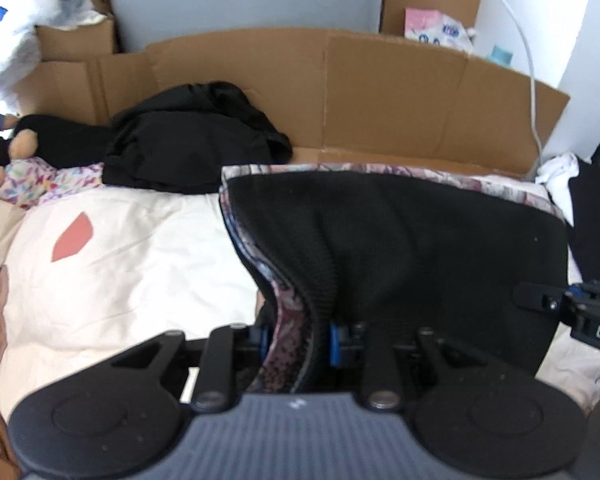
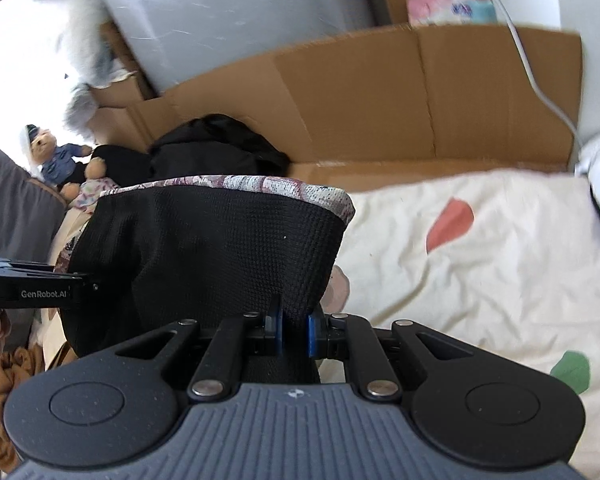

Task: Fold clothes
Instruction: 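Lift the folded black pants up off the duvet with both grippers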

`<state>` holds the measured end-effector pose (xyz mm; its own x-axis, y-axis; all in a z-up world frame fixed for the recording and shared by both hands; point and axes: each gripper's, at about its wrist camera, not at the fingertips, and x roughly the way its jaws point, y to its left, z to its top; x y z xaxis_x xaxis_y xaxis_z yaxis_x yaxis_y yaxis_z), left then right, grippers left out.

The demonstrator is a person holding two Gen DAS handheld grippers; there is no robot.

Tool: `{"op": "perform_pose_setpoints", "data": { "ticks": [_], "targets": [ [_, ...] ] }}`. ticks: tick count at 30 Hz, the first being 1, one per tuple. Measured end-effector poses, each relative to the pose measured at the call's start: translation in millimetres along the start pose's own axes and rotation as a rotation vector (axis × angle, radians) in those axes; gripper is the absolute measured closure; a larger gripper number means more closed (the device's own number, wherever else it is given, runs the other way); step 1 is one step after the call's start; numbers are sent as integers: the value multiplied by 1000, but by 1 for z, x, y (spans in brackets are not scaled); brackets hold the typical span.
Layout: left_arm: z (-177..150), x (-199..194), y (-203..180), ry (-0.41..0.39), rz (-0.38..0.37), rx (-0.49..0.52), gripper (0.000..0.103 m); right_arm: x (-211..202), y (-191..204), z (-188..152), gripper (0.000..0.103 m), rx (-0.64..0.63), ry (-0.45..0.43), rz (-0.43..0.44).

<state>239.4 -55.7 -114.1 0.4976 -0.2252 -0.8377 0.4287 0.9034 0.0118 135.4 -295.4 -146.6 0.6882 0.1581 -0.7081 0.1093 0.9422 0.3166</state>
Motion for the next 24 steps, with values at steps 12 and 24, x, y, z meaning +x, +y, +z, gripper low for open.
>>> {"op": "perform_pose_setpoints", "data": {
  "ticks": [12, 24],
  "targets": [
    [-37, -55, 4, -104, -5, -77, 75, -45, 35, -7, 91, -118, -86, -1],
    [-71, -111, 19, -199, 3, -205, 75, -82, 74, -6, 92, -214, -161, 8]
  ]
}}
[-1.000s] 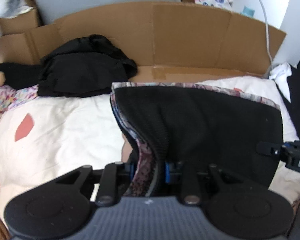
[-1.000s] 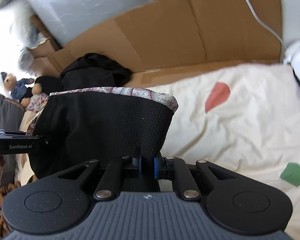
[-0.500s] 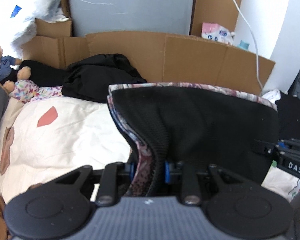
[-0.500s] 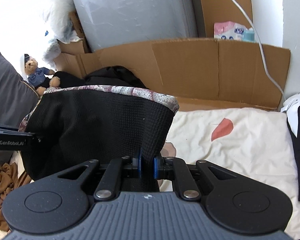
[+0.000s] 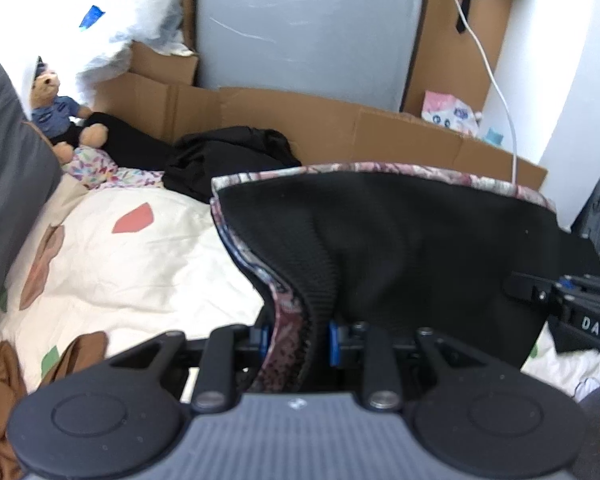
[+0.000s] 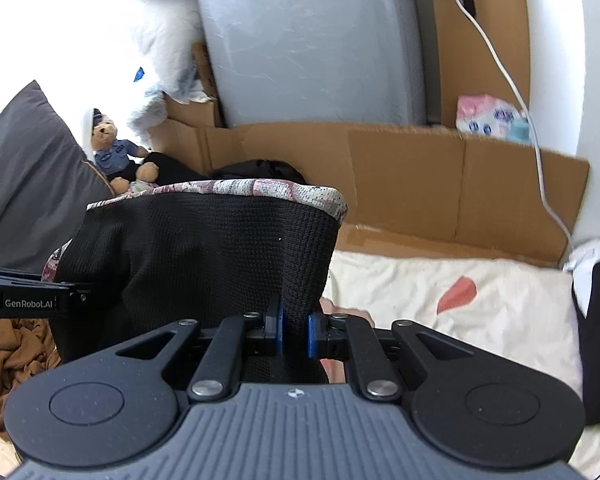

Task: Fold clothes
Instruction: 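Lift the folded black pants up off the duvet with both grippers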

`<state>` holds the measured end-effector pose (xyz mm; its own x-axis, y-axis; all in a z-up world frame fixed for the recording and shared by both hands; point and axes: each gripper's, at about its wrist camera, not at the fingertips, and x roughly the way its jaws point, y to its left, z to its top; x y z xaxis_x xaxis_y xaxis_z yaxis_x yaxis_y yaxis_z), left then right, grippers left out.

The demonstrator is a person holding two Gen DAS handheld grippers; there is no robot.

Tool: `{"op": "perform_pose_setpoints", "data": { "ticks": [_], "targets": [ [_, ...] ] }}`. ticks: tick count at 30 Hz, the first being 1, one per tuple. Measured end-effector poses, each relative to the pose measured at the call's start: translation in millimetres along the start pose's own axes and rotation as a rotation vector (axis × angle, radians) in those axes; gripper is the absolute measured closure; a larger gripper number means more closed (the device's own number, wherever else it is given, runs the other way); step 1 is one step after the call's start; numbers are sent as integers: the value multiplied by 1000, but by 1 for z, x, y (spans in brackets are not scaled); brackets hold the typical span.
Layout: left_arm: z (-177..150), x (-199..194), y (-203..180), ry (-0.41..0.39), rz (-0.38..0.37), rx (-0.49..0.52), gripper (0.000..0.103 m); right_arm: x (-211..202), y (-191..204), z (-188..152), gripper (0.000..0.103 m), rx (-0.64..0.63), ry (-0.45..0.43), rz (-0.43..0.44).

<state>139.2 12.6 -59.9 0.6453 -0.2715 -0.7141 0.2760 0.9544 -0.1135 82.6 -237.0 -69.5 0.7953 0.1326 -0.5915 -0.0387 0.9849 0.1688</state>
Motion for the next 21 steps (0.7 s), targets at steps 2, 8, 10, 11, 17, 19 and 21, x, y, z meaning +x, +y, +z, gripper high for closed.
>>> {"op": "perform_pose_setpoints", "data": {
  "ticks": [2, 8, 10, 11, 17, 19, 21],
  "targets": [
    [-1, -12, 1, -25, 6, -16, 75, -9, 7, 5, 92, -23, -26, 1],
    [-2, -44, -2, -94, 26, -16, 75, -34, 19, 15, 92, -72, -83, 6],
    [-1, -48, -3, -107, 37, -12, 75, -42, 20, 18, 92, -78, -91, 16],
    [-1, -49, -4, -111, 39, -14, 75, -44, 21, 19, 92, -86, -95, 15],
    [-3, -59, -7, -127, 49, -28, 75, -50, 22, 20, 92, -102, -108, 16],
    [-3, -62, -8, -131, 54, -32, 75, -51, 21, 20, 92, -98, -109, 20],
    [-2, -64, -10, -137, 58, -35, 75, -53, 20, 20, 92, -98, -115, 26]
  ]
}}
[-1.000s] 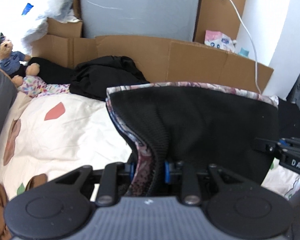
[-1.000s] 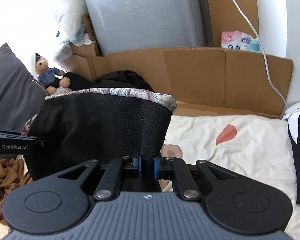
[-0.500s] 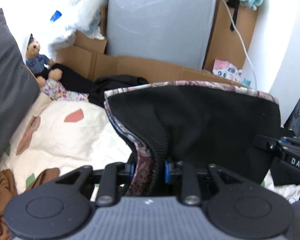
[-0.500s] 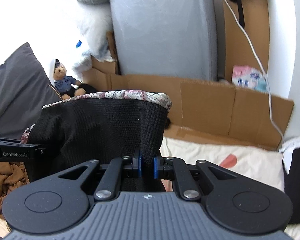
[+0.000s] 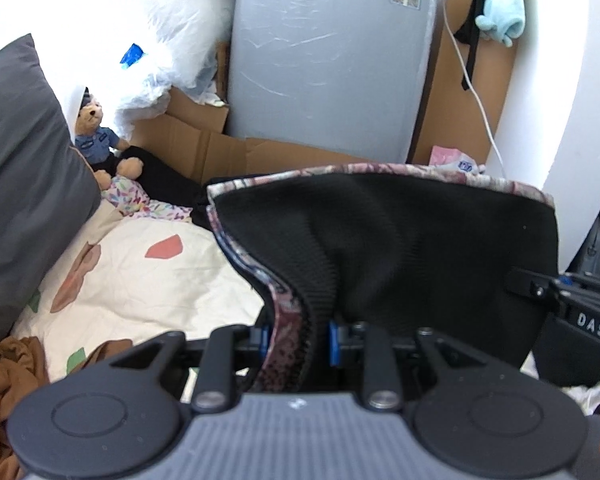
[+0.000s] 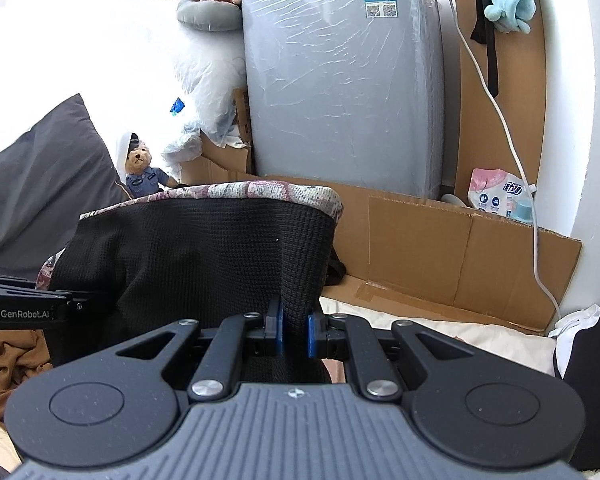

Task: Fold clothes
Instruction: 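Lift the folded black pants up off the duvet with both grippers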

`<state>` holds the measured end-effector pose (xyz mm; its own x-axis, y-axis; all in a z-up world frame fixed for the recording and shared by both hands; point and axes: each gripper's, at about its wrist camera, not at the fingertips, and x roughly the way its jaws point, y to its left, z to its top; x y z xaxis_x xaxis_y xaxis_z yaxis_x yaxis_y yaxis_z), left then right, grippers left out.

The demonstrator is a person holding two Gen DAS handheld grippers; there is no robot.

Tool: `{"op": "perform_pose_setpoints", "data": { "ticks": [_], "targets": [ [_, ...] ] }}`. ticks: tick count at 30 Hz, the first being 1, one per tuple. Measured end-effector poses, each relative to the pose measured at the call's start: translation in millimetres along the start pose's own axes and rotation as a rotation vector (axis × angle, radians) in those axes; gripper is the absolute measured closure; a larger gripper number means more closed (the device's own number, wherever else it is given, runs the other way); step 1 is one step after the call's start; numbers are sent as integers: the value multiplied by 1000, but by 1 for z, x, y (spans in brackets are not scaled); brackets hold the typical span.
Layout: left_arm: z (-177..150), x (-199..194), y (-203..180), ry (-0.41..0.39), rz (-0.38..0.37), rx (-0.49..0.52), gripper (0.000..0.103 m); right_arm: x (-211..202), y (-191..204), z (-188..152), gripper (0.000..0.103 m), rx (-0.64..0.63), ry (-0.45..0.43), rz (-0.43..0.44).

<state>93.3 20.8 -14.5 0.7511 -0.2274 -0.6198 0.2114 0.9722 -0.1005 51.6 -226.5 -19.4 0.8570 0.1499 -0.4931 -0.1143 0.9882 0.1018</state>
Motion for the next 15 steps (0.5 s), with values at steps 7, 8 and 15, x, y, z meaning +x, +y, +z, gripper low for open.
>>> {"op": "perform_pose_setpoints", "data": {
  "ticks": [7, 8, 15],
  "targets": [
    [8, -9, -7, -30, -5, 6, 75, -9, -6, 5, 92, 10, -31, 8],
    [10, -11, -9, -35, -5, 10, 75, -10, -7, 6, 92, 12, -33, 6],
    [23, -20, -22, -71, -22, 35, 75, -22, -16, 23, 91, 5, -62, -18]
  ]
}}
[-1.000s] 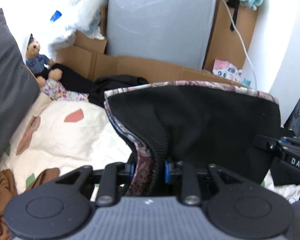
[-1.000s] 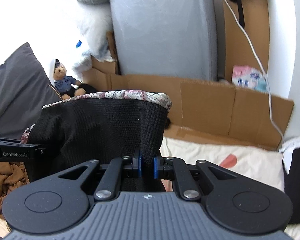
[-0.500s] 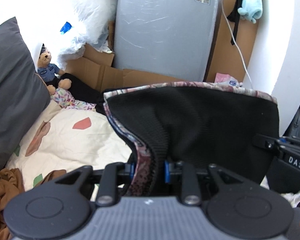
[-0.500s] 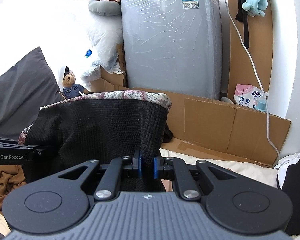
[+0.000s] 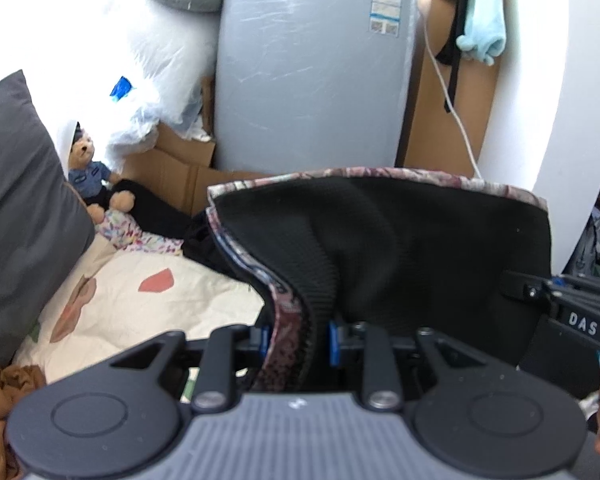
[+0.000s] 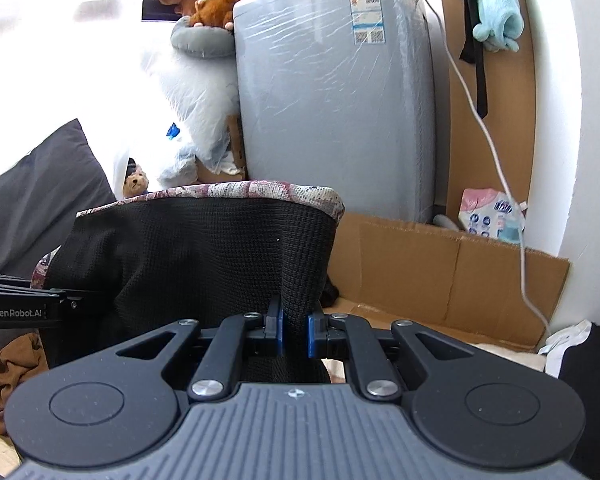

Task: Fold clothes
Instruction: 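Lift the folded black pants up off the duvet with both grippers, then carry the held black pants with both grippers toward the white pillar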

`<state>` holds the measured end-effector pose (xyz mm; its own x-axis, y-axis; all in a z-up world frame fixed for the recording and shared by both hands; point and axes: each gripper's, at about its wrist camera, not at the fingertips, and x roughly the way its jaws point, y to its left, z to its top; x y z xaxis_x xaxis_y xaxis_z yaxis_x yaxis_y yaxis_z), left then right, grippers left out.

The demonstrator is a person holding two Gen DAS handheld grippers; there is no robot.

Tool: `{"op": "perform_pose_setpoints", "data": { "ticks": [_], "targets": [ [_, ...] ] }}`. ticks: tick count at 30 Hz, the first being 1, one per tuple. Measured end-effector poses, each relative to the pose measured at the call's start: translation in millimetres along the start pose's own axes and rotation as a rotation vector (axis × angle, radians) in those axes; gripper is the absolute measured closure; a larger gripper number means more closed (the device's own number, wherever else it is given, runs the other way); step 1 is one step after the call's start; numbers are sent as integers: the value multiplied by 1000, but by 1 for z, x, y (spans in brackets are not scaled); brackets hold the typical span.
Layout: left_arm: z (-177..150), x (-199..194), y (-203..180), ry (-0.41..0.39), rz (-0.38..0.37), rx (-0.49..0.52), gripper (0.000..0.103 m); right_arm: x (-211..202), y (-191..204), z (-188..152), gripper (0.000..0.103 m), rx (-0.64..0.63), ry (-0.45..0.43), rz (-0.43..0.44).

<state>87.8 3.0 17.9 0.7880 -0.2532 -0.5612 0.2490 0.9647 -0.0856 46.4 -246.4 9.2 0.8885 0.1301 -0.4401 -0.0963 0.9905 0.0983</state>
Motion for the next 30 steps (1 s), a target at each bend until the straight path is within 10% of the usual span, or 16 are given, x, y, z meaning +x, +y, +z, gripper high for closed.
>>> {"op": "perform_pose_setpoints", "data": {
  "ticks": [30],
  "targets": [
    [2, 21, -97, -48, -22, 12, 75, -27, -94, 12, 92, 7, -22, -92]
  ]
}}
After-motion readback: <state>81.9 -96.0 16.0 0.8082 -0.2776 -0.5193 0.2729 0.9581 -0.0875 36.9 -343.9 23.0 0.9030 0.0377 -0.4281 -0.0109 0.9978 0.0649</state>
